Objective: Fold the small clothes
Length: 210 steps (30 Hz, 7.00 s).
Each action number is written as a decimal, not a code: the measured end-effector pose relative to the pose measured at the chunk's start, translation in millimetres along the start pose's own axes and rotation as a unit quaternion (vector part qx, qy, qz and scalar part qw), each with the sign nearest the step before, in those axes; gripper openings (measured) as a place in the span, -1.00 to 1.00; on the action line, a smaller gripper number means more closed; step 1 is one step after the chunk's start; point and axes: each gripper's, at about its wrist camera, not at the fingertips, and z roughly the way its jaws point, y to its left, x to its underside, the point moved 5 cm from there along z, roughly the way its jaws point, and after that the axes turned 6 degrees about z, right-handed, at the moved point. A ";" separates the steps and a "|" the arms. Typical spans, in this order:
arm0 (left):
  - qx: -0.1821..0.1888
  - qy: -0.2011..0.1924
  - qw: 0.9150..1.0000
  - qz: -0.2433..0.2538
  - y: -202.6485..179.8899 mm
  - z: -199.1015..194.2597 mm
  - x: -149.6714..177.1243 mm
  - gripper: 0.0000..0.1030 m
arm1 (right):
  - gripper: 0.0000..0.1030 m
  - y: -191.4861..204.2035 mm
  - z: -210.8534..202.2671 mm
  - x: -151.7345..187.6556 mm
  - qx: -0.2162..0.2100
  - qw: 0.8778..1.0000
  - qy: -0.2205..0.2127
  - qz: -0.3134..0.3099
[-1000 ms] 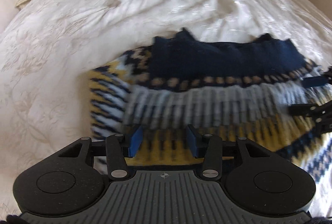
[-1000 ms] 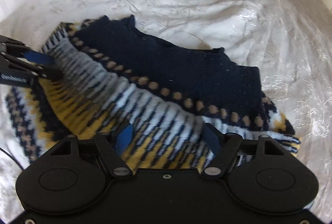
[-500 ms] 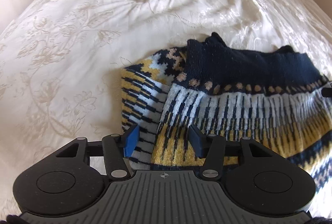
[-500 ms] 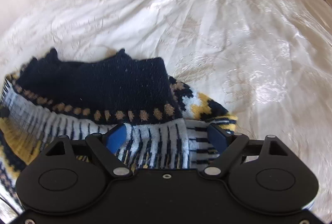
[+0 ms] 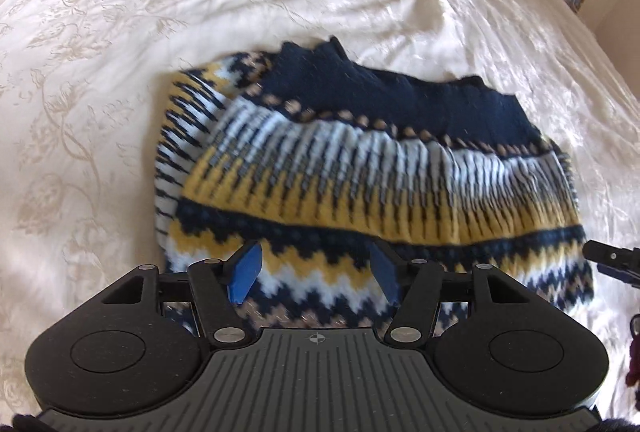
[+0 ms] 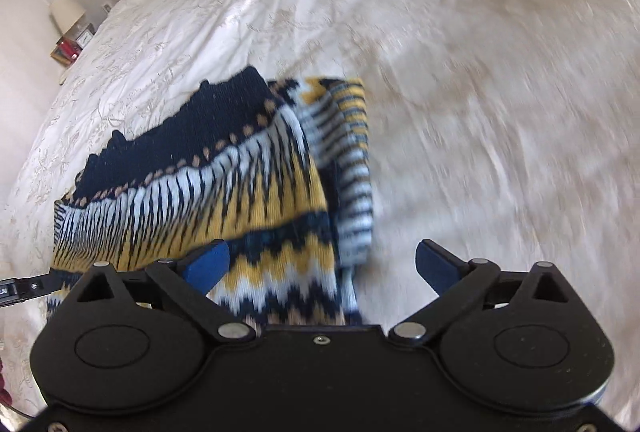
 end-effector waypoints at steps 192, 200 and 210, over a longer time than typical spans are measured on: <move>-0.009 0.032 0.999 -0.010 134.7 31.9 -48.0 0.73 | -0.01 260.8 45.6 114.1 -0.125 0.964 0.060 -0.227; -0.001 0.021 0.999 -0.024 141.7 31.4 -43.0 0.76 | 0.11 210.1 51.2 12.6 -0.040 0.985 -0.045 -0.162; 0.022 0.022 0.998 -0.046 149.7 36.0 -43.3 0.81 | 0.12 206.6 140.9 -24.0 -0.014 0.990 0.037 -0.132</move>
